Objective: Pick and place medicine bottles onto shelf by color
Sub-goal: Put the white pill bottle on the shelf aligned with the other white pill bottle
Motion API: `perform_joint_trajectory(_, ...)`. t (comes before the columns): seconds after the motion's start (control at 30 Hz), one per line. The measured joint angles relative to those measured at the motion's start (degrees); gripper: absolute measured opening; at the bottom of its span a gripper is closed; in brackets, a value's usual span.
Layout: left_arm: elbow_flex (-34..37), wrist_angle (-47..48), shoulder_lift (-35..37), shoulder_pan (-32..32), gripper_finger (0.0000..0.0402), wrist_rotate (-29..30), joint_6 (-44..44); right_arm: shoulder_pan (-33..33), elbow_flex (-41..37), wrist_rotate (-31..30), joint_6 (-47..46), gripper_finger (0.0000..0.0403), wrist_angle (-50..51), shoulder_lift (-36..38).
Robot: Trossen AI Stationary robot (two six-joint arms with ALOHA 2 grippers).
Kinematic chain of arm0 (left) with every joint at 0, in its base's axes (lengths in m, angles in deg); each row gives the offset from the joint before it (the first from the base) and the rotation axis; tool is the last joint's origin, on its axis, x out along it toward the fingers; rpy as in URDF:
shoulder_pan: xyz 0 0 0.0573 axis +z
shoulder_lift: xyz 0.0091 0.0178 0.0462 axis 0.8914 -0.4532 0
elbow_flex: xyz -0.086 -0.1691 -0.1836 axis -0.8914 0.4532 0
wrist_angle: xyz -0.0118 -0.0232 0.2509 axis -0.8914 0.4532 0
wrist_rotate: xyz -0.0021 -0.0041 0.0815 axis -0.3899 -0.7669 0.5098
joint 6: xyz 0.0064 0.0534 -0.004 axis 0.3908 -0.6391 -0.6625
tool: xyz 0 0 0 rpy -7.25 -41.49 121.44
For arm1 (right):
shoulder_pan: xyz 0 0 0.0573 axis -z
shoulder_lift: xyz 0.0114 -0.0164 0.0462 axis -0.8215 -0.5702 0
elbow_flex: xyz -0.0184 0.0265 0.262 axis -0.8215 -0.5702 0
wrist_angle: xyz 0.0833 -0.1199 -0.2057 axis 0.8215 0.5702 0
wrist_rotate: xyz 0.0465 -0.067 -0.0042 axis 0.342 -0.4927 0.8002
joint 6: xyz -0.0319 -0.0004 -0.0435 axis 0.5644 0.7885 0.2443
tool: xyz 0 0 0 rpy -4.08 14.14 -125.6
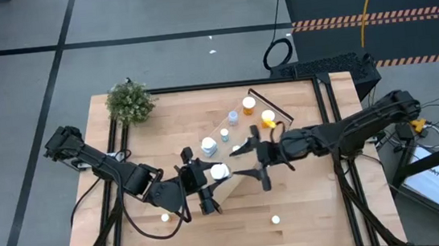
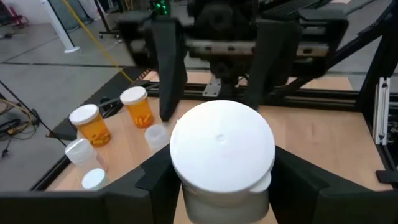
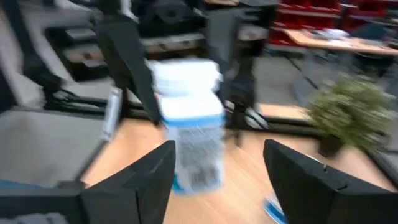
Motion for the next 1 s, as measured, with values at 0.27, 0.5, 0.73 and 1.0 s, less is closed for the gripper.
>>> perform_joint_trajectory(0.27, 0.00, -0.40, -0.32, 1.45, 0.0185, 0.09, 7.13, -5.83, 0.02, -14.34, -0.31, 0.0255, 12.00, 6.35)
perform_joint_trajectory(0.5, -0.32, -3.88, -2.36, 3.85, 0.0191, 0.11, 7.66, -9.45, 0.02, -20.85, 1.54, 0.0252, 15.37, 8.26)
perform_joint_trajectory(0.73, -0.70, -3.78, -5.37, 6.39, 0.0184, 0.33, 9.58, -11.31, 0.02, -28.82, 3.44, 0.0252, 18.62, 9.68)
perform_joint_trajectory(1.0, -0.73, -0.72, -7.28, 7.60, 0.0183, 1.52, 10.73, -11.53, 0.02, -30.57, 4.29, 0.0251, 19.80, 11.51)
